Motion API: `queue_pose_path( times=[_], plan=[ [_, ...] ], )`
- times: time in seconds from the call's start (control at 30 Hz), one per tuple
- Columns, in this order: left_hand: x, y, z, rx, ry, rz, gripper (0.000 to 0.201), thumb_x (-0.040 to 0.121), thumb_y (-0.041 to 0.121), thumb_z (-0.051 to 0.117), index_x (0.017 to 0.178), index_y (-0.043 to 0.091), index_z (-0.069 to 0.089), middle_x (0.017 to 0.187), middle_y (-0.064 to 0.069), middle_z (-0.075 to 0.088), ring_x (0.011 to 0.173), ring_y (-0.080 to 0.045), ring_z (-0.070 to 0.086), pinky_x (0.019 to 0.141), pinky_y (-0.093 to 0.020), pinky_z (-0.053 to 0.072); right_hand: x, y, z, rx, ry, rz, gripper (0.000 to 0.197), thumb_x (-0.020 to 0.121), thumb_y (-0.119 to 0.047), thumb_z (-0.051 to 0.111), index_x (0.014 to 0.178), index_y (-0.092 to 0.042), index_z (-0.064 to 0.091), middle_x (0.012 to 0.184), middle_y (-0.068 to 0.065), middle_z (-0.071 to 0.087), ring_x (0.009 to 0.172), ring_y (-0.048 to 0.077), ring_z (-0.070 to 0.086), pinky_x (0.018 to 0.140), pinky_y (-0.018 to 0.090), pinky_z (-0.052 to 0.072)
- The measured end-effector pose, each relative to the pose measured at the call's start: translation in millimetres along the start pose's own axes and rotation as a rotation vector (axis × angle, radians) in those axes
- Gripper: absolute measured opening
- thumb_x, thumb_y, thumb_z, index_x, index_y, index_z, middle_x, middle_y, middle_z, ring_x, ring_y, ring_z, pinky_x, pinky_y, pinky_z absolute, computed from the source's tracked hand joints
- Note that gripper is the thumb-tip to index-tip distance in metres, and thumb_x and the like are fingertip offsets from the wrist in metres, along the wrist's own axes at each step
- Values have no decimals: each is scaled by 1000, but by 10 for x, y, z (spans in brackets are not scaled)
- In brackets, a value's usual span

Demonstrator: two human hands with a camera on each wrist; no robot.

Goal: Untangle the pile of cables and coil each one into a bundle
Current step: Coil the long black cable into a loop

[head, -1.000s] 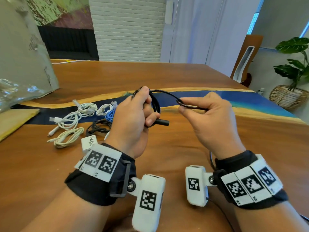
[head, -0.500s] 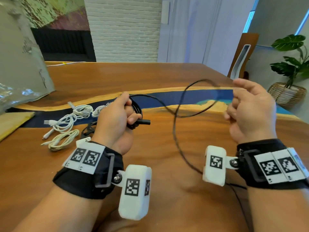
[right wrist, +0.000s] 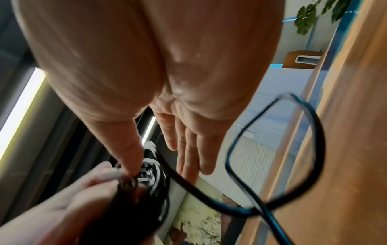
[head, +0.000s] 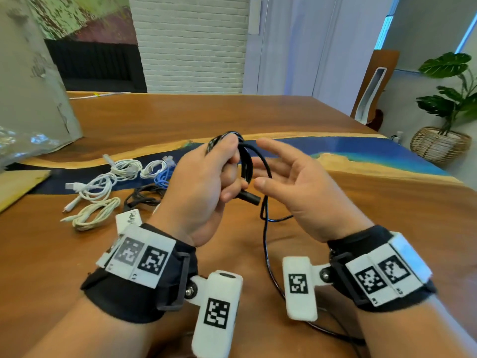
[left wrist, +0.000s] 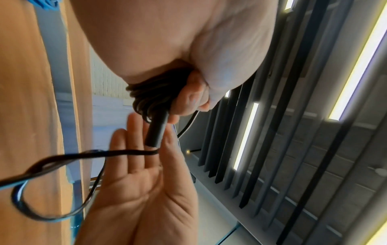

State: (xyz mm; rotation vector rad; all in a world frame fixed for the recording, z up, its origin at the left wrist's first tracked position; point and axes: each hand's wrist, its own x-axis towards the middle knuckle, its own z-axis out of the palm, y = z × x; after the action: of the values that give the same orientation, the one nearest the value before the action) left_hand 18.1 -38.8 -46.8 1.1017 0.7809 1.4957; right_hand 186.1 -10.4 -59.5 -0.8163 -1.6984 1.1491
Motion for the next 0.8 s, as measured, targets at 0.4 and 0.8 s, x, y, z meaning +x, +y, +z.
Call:
queue_pose_path(
  times=[0.4, 0.8],
  plan=[
    [-127, 130, 10, -182, -298, -398, 33, 91, 37, 55, 71, 12, 57, 45, 10, 13, 37, -10, 7, 47, -23, 37, 31, 0, -208, -45, 271, -112, 27, 84, -37, 68, 86, -10, 71, 49, -14, 52, 43, 2, 43, 45, 13, 32],
    [-73, 117, 60, -509, -116, -165, 27, 108, 24, 37, 103, 5, 56, 60, 6, 30, 48, -9, 36, 81, -28, 46, 82, 126, -125, -400, 8, 70, 32, 108, -30, 48, 91, -19, 73, 56, 2, 43, 46, 14, 36, 48, 28, 32]
  ],
)
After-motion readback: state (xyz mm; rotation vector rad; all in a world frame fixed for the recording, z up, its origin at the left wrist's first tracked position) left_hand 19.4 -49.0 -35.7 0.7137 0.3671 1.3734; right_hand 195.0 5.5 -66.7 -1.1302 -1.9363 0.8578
